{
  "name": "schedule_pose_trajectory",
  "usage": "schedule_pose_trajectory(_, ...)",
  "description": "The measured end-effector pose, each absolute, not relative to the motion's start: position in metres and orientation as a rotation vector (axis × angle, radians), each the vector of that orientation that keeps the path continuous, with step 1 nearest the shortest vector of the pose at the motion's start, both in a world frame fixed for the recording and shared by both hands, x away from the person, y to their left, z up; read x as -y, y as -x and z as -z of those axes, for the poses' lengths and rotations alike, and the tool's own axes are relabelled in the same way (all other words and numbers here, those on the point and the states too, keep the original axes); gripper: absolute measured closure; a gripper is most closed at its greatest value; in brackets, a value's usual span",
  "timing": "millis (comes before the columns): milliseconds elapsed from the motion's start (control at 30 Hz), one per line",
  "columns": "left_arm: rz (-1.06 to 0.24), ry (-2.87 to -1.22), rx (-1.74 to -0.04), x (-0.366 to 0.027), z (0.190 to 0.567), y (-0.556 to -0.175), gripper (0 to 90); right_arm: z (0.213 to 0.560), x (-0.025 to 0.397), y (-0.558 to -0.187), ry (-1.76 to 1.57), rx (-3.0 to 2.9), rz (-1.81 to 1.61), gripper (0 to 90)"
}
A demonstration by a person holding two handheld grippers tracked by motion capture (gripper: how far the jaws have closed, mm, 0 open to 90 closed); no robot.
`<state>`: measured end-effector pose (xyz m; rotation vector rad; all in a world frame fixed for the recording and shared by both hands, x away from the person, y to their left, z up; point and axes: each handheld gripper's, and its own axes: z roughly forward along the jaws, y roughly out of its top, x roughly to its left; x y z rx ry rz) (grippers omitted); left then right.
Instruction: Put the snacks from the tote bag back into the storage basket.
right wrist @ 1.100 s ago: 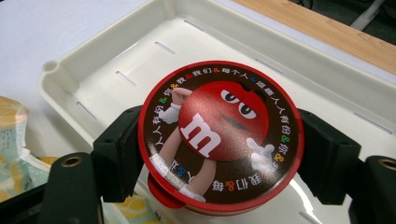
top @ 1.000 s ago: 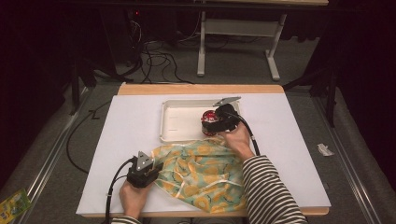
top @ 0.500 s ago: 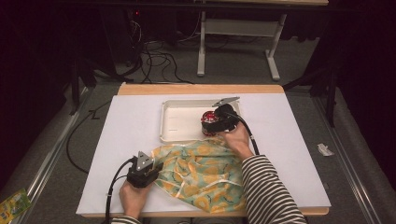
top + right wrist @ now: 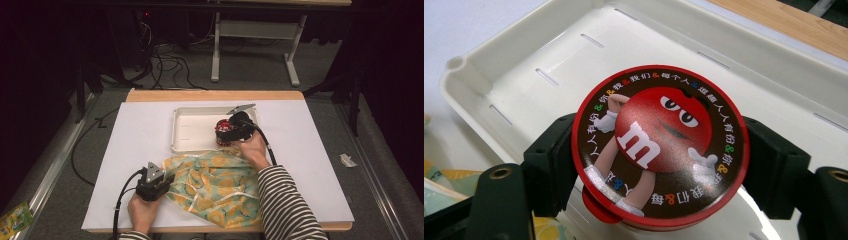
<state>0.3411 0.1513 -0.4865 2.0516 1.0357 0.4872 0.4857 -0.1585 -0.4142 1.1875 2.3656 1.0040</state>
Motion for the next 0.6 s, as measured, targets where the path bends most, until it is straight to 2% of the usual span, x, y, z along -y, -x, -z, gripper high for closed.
schedule_pose_trajectory(600,-0.489,-2.050,-1.034,-0.1513,0.4865,-0.3409,74.5,0.4203,0.1581,-0.4898,-1.204,-2.364,-1.006,25.7)
